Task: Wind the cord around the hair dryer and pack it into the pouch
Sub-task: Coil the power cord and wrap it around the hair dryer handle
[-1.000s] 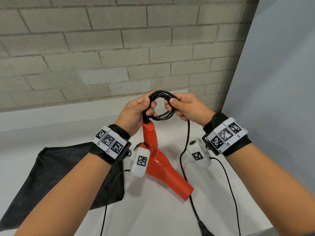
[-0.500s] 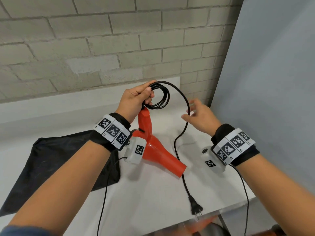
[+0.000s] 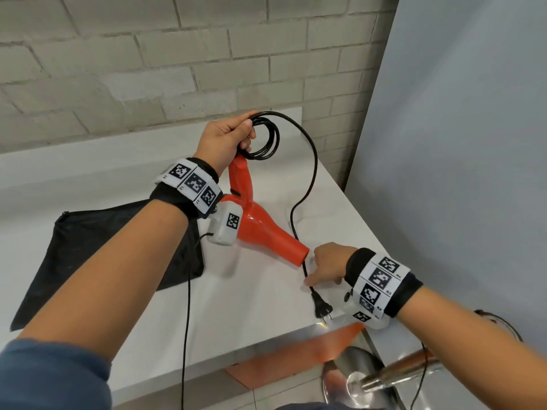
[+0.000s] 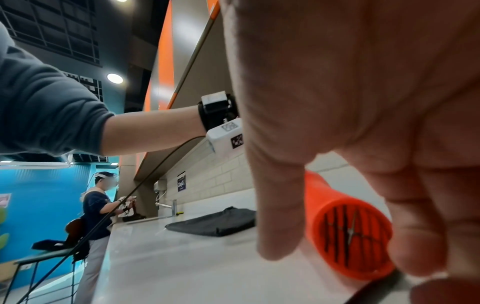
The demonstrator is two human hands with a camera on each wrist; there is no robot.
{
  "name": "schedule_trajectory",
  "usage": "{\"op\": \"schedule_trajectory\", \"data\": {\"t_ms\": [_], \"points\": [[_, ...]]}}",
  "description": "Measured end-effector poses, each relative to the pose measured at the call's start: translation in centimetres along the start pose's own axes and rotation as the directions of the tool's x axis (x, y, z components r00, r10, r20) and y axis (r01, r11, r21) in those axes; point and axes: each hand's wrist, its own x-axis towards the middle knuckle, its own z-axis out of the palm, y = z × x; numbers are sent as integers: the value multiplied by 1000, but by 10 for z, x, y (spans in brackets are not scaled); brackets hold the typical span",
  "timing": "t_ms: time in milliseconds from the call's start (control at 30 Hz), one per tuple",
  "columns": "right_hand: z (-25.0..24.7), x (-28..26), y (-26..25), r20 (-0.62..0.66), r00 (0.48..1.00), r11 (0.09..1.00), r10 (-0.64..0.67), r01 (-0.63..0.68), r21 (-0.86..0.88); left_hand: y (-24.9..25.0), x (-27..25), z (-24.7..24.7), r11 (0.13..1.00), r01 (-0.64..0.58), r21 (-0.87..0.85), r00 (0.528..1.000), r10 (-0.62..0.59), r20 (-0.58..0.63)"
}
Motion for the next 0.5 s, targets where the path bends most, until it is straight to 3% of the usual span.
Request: {"op": "schedule_trajectory", "data": {"t_ms": [167, 367, 500], "points": [[13, -2, -15, 97, 993, 997, 62, -57, -47, 5, -7, 0, 1000, 3, 17, 1000, -3, -1], [5, -3, -10, 47, 990, 987, 133, -127, -102, 7, -11, -2, 1000, 30, 0, 1000, -30, 0], [-14, -5, 9, -53, 984, 979, 170, -175, -108, 7, -10, -1, 999, 31, -8, 1000, -31, 0]]}}
